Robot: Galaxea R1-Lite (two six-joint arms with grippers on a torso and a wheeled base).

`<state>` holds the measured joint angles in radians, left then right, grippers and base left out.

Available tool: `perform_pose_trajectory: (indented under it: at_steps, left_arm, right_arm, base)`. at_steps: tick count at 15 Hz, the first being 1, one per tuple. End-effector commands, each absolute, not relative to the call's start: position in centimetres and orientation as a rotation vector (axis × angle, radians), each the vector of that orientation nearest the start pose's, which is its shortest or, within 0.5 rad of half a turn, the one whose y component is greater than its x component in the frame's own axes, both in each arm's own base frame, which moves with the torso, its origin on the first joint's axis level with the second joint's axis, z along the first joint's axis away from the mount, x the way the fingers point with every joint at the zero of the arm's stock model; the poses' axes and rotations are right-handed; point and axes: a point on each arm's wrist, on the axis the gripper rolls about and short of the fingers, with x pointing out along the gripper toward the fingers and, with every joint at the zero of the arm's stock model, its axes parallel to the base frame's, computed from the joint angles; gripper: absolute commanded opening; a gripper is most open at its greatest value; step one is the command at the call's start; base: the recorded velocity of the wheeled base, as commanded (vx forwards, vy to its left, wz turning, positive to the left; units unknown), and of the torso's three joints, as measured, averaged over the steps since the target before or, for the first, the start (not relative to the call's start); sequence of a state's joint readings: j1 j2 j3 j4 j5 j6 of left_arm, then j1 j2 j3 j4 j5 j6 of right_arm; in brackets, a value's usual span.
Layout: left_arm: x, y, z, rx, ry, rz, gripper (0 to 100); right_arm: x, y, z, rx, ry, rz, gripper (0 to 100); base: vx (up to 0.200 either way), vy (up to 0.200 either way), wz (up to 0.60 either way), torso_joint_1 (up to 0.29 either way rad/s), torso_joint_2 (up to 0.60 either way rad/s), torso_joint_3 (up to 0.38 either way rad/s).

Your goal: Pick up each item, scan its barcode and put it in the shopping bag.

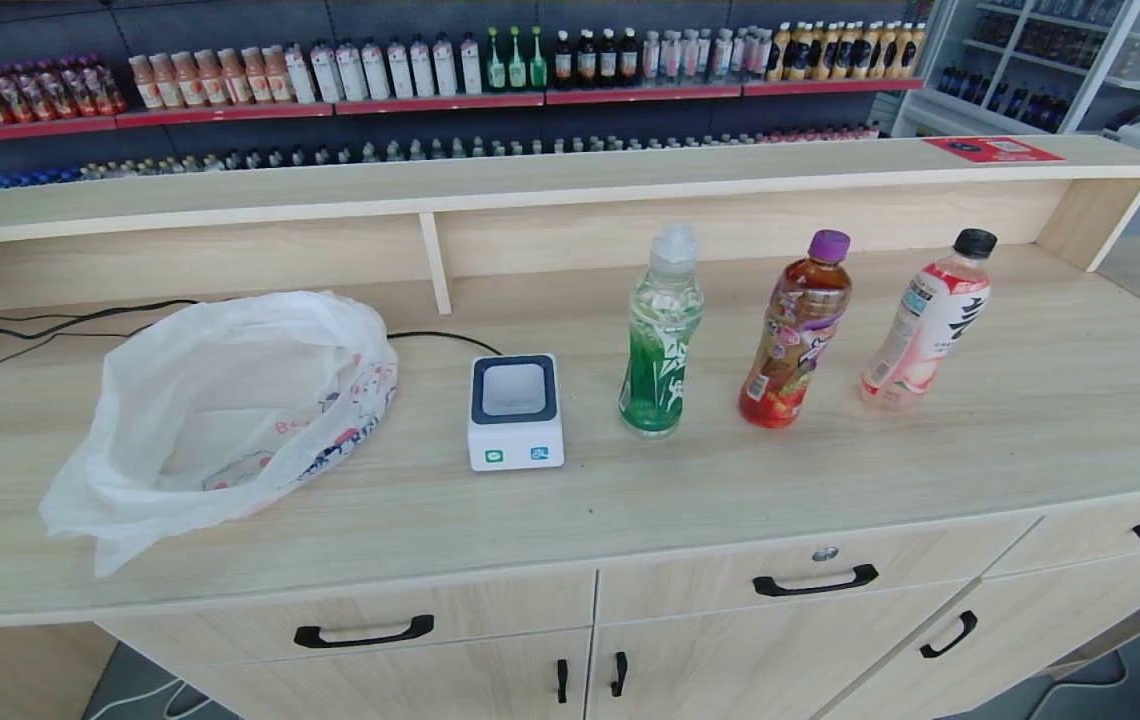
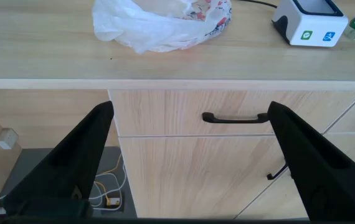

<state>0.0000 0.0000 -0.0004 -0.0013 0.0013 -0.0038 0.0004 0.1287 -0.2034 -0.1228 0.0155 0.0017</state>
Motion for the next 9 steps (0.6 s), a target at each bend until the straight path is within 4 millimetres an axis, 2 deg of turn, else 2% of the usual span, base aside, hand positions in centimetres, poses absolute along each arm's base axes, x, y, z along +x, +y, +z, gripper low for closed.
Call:
perform_pose_trajectory:
  at_steps: [1, 2, 4, 6, 7, 9]
  left_arm:
    - [-2.3, 0.0, 7.6, -0.005, 0.0, 0.002, 100]
    - [-2.3, 0.0, 7.6, -0.005, 0.0, 0.003, 100]
    - [-2.3, 0.0, 7.6, -0.005, 0.0, 0.002, 100]
    - [-2.3, 0.0, 7.6, -0.005, 0.0, 0.003, 100]
    - [-2.3, 0.0, 7.6, -0.005, 0.0, 0.002, 100]
    - [-2.3, 0.0, 7.6, -0.005, 0.0, 0.002, 100]
  right_arm:
    - [0.3, 0.0, 20.6, 0.018, -0.219, 0.021, 100]
    - [3.5, 0.0, 23.0, 0.015, -0.293, 0.021, 100]
    - [7.8, 0.1, 24.5, 0.014, -0.347, 0.023, 100]
    - [11.0, 0.3, 24.5, 0.027, -0.352, 0.043, 100]
    - [14.0, 0.7, 24.3, 0.042, -0.381, 0.068, 100]
    - [18.5, 1.2, 24.2, 0.047, -0.492, 0.087, 100]
  base:
    - [0.0, 0.0, 0.0, 0.0, 0.0, 0.0]
    - [0.0, 0.0, 0.0, 0.0, 0.0, 0.0]
    - [0.0, 0.0, 0.0, 0.0, 0.0, 0.0]
    - [0.0, 0.0, 0.0, 0.0, 0.0, 0.0]
    - [0.0, 0.0, 0.0, 0.0, 0.0, 0.0]
    - [0.0, 0.0, 0.0, 0.0, 0.0, 0.0]
